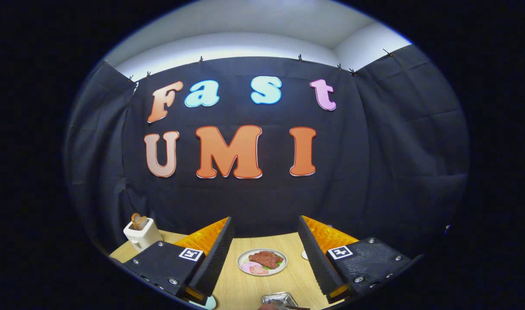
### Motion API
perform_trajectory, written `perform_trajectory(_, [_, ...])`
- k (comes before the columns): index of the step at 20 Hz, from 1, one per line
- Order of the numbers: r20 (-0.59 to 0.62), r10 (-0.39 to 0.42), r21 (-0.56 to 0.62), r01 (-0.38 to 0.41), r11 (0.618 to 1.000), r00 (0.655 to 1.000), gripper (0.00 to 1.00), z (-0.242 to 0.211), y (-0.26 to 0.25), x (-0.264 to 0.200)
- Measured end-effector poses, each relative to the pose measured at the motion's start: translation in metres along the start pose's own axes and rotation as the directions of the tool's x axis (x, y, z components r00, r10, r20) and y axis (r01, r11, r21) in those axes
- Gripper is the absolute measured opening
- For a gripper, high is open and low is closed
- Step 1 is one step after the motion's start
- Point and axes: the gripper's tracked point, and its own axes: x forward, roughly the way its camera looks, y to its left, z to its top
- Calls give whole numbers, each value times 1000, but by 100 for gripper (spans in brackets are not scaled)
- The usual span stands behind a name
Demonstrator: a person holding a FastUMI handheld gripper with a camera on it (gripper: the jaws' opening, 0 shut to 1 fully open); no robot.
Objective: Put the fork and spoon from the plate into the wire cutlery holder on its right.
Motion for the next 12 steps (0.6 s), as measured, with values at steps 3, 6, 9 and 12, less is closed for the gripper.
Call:
perform_trajectory(3, [-8,39,-1,-39,999,999,97,-9,27,-3])
perform_trajectory(6, [-43,88,7,-87,996,995,97,-22,67,-6])
perform_trajectory(9, [-45,147,-16,-148,989,988,97,-23,110,-9])
perform_trajectory(12, [-95,212,-23,-215,976,973,97,-40,151,-11])
